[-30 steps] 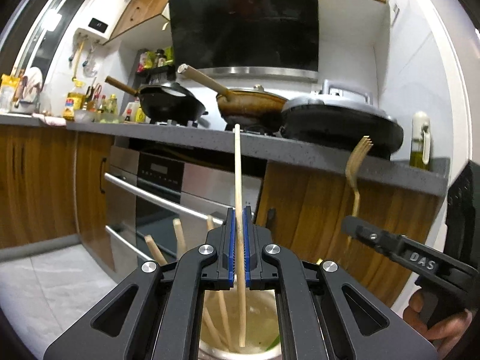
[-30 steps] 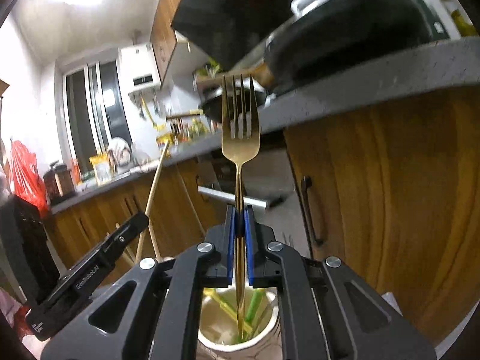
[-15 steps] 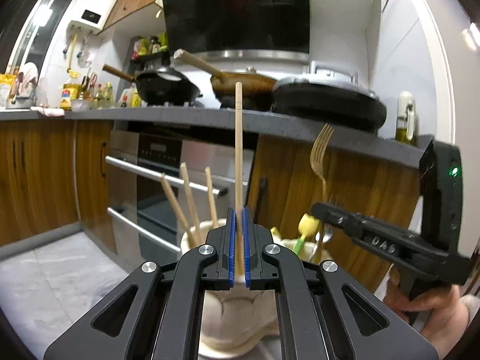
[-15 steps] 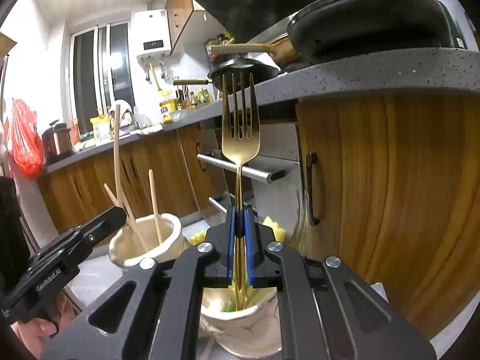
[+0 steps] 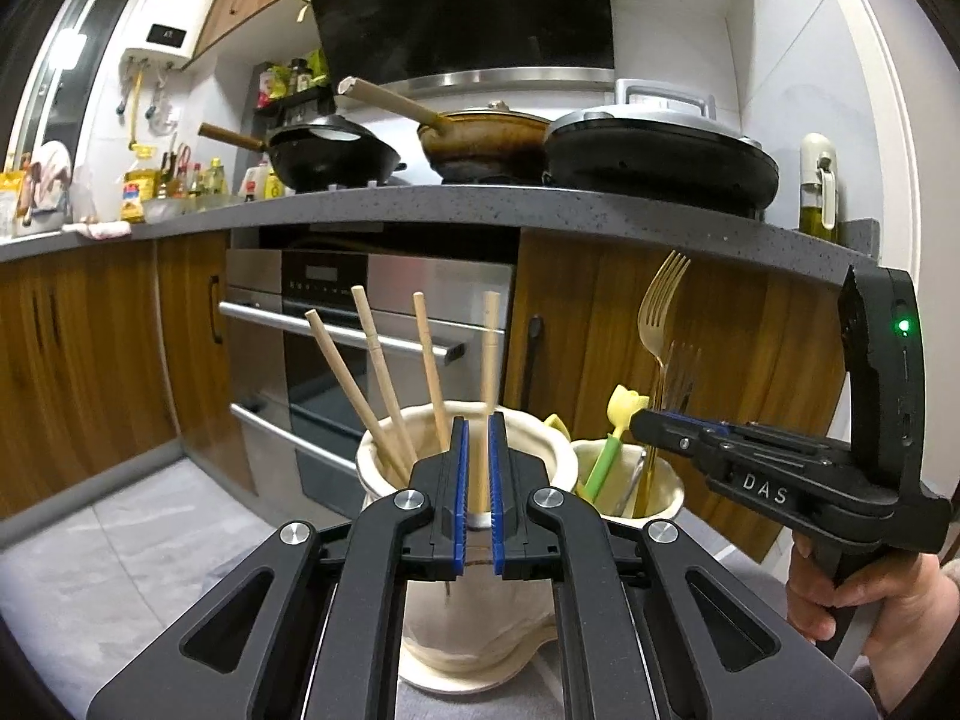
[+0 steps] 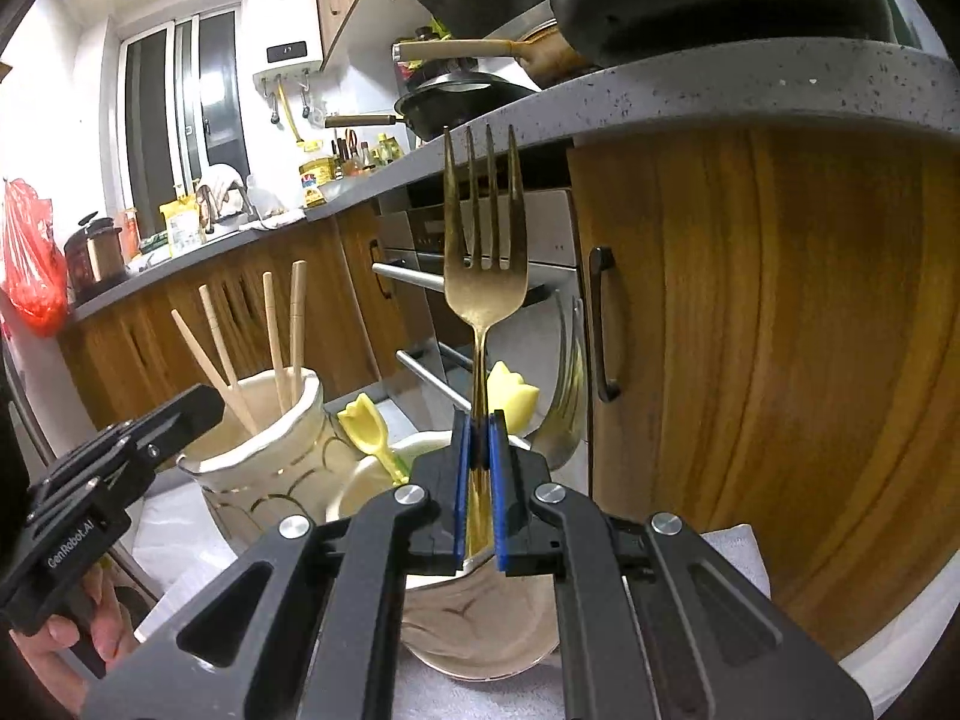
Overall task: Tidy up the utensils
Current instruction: 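Drop the chopstick in the tall cup with left tool while right drops gold fork in small cup, then withdraw both open tools back toward the last chopstick and flower spoon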
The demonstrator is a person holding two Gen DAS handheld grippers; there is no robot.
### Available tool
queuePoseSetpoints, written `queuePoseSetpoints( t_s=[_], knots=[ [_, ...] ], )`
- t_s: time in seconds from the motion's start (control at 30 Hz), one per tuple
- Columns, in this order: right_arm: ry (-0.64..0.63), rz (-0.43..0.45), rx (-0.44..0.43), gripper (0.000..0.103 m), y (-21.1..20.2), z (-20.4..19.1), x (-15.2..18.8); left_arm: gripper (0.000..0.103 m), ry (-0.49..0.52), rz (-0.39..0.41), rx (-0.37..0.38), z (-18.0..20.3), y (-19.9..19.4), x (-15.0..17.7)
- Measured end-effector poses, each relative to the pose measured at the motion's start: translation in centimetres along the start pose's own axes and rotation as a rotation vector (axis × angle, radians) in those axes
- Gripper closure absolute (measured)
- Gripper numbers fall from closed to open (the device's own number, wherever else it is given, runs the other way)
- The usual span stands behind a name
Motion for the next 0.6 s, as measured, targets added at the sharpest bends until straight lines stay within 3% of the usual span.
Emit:
queuePoseSetpoints(
  t_s=[0.2,0.27,0.33,0.47,0.6],
  knots=[
    [-0.005,0.003,0.009,0.096,-0.2,0.0,-0.1,0.088,-0.009,-0.001,-0.004,-0.1,-0.2,-0.3],
    [-0.002,0.014,0.016,0.091,-0.4,-0.1,-0.3,0.083,-0.009,0.004,-0.005,0.0,-0.5,-0.5],
    [0.014,0.025,0.007,0.075,-0.9,0.0,-0.5,0.079,-0.002,0.004,-0.009,0.1,-0.6,-0.7],
    [0.023,0.041,0.011,0.073,-1.8,0.0,-0.9,0.074,0.004,0.001,-0.028,0.2,-1.2,-1.0],
    [0.032,0.048,0.032,0.059,-3.0,0.2,-1.1,0.060,0.009,0.003,-0.048,0.3,-2.2,-1.4]
  ],
)
Point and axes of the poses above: each gripper's, at about its wrist camera, not at the fingertips, and y roughly the way its jaws point, z to its right, x to its underside, the point moved 1 cm from there along y, roughly the way its jaws point, and after that the axes turned 8 degrees about y, right-handed, at the moved point
